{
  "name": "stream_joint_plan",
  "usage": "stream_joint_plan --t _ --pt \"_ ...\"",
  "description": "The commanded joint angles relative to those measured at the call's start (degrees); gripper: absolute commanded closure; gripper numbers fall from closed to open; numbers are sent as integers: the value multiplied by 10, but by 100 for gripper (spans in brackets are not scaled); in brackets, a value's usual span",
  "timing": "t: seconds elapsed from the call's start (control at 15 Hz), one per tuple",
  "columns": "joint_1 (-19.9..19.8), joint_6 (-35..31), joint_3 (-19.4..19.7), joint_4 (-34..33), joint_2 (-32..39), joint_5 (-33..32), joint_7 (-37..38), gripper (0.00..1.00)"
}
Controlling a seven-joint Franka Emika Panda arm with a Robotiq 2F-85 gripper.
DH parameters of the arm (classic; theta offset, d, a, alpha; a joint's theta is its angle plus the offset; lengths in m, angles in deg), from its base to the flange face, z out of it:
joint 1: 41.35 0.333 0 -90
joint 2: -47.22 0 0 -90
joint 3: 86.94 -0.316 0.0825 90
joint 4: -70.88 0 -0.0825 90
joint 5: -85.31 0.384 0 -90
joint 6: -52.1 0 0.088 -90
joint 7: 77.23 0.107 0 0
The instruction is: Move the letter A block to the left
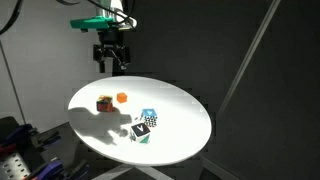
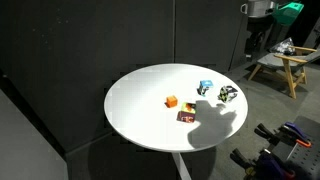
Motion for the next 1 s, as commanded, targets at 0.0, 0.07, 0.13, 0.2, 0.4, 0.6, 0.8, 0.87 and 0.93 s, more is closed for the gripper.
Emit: stream_joint_plan --t 0.0,0.07,0.13,0.2,0.4,0.6,0.8,0.87,0.93 --pt "5 1 5 -1 0 -1 1 0" --pt "5 1 5 -2 -1 -1 1 0" --pt "5 1 5 -2 -1 -1 1 0" --pt "5 1 5 -2 -1 -1 1 0" --pt "7 8 8 -11 5 10 -6 0" --pt "8 13 15 -26 13 31 -14 0" --pt "8 7 22 -48 29 61 -7 0" --pt "7 7 24 -57 37 70 -4 0" --pt "6 4 26 -66 44 79 -1 0"
